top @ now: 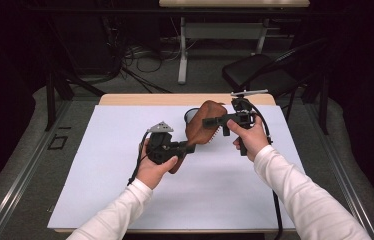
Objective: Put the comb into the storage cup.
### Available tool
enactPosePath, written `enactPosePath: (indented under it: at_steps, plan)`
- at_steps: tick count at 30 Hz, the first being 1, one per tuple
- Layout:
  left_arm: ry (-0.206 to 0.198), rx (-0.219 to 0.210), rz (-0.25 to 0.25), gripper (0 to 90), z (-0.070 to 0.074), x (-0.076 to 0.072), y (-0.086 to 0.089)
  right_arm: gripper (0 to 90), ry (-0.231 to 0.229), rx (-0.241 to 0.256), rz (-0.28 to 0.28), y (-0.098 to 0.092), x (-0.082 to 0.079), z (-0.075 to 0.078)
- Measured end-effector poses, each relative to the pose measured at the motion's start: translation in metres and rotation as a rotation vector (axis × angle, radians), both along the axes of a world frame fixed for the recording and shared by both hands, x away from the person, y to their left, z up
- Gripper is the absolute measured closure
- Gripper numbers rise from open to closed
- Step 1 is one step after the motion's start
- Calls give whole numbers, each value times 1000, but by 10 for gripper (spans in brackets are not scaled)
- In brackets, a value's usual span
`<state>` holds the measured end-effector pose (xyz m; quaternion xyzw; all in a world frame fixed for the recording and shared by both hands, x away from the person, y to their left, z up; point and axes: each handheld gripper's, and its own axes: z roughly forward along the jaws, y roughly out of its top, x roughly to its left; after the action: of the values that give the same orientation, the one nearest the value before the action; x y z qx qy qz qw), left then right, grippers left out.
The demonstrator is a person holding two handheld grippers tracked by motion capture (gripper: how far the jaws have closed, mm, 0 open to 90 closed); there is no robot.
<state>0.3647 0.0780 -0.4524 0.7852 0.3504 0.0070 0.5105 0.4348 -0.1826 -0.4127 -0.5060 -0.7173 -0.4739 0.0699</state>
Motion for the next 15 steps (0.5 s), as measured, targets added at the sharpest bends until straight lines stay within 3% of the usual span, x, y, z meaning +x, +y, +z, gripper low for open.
enactPosePath:
  at_steps: [15]
  plan:
    - [-3, 1, -20, 729, -1, -3, -6, 27, 16, 26, 4, 0, 3, -1]
